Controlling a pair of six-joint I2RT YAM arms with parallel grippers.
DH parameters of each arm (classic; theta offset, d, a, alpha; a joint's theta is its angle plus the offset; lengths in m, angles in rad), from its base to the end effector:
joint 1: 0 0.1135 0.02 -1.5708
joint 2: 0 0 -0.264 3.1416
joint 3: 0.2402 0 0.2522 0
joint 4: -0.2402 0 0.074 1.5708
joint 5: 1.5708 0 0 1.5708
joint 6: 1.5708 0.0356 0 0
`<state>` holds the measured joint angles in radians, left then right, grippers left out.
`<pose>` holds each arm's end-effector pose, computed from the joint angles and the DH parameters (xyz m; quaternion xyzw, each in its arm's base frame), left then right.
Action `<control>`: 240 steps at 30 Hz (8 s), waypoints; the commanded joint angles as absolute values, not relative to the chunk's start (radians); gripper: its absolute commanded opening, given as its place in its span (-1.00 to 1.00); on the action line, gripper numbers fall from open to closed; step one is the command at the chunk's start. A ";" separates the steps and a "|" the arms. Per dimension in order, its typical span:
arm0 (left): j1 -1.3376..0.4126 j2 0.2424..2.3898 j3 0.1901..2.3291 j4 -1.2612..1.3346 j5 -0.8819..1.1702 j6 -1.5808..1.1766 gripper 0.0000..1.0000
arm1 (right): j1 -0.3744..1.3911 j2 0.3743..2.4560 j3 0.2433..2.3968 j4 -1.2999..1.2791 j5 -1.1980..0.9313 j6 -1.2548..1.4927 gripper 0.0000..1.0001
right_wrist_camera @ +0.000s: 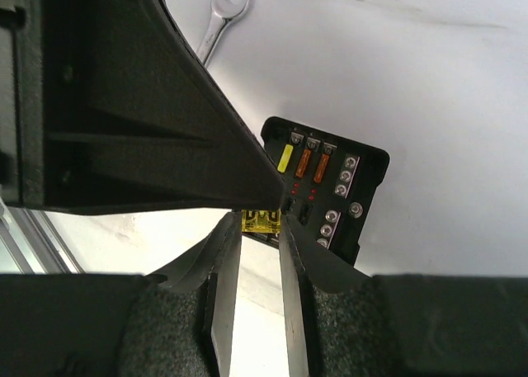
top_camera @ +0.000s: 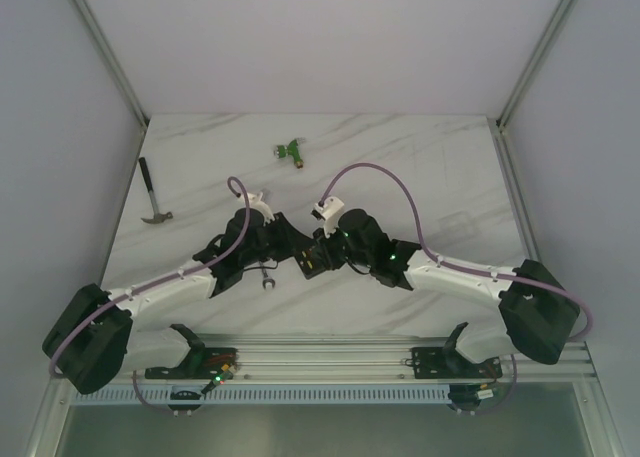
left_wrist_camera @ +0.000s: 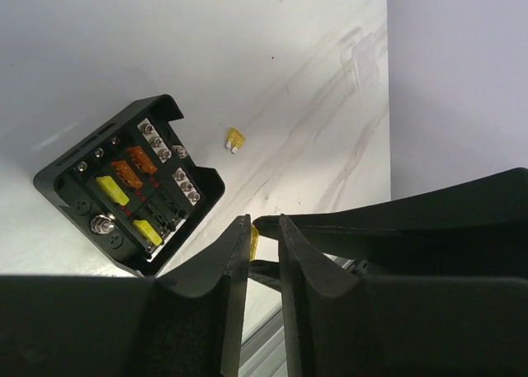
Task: Snap on the fuse box
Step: Pick up the fuse from the center of the board, then install the fuse at the fuse box base.
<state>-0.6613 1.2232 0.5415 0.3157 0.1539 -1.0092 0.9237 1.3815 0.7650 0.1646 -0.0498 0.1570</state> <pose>0.2019 -0.1640 0.2149 -0.0993 0.8167 -0.4614 0.3321 0.1815 0.2432 0.2323 -0.3292 0.7808 0.2910 0.4441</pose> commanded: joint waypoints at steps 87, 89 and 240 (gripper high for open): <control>-0.893 0.901 0.323 0.825 -0.265 -1.433 -1.00 | 0.910 1.157 0.406 1.076 0.037 0.975 -0.51; -0.894 0.906 0.322 0.828 -0.263 -1.435 -1.00 | 0.909 1.157 0.401 1.093 0.036 0.976 -0.56; -0.455 1.046 0.237 0.398 0.129 -1.173 1.00 | 0.982 1.933 1.151 -0.566 0.174 0.395 -1.00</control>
